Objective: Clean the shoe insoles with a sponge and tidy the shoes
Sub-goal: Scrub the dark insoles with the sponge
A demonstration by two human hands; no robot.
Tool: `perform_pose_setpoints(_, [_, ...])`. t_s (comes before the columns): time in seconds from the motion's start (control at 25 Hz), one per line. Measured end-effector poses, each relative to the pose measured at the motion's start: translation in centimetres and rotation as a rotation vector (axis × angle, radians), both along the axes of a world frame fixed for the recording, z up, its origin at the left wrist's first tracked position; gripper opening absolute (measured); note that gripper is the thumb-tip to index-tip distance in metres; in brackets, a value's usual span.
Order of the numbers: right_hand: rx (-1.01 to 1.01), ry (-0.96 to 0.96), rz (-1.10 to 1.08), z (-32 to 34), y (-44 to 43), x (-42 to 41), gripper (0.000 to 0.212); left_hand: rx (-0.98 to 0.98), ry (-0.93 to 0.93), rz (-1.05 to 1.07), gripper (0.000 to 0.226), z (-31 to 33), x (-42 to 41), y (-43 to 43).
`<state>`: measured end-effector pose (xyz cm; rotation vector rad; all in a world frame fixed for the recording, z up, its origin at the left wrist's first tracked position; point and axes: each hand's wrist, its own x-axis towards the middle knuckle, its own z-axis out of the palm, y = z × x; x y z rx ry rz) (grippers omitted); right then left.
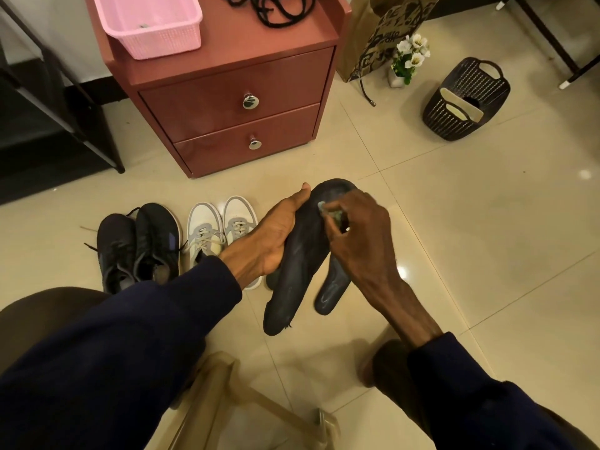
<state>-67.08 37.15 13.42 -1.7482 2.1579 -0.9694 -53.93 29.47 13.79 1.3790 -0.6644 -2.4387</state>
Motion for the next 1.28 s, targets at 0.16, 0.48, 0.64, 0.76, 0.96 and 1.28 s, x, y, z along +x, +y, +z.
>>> perform_pose_setpoints(0.16, [0.067,-0.03,0.2,0.1,0.5,1.8,0.015,0.02,-0.036,0.014,0.051,-0.7,0.4,-0.3])
perform_pose_setpoints(0.48, [0.008,0.046,0.157,-0.4,0.4,2.0,0.019,0.007,-0.047,0.039,0.05,-0.7,0.2,-0.2])
perform_pose_setpoints(0.64, [0.081,0.098,0.153,0.1,0.0,0.8,0.015,0.028,-0.029,0.052,0.051,-0.9,0.6,-0.1])
perform_pose_setpoints(0.76, [0.109,0.15,-0.072,0.1,-0.2,-1.6,0.016,0.008,0.0,0.054,0.053,-0.4,0.2,0.3])
perform_pose_setpoints(0.96, [0.147,-0.128,-0.124,0.7,-0.1,-2.2,0.011,-0.008,-0.008,0.058,0.05,0.0,0.3,0.4])
perform_pose_setpoints(1.28, [0.229,0.087,-0.036,0.8,0.0,-1.1,0.014,-0.114,-0.084,0.098,0.057,-0.1,-0.1,0.3])
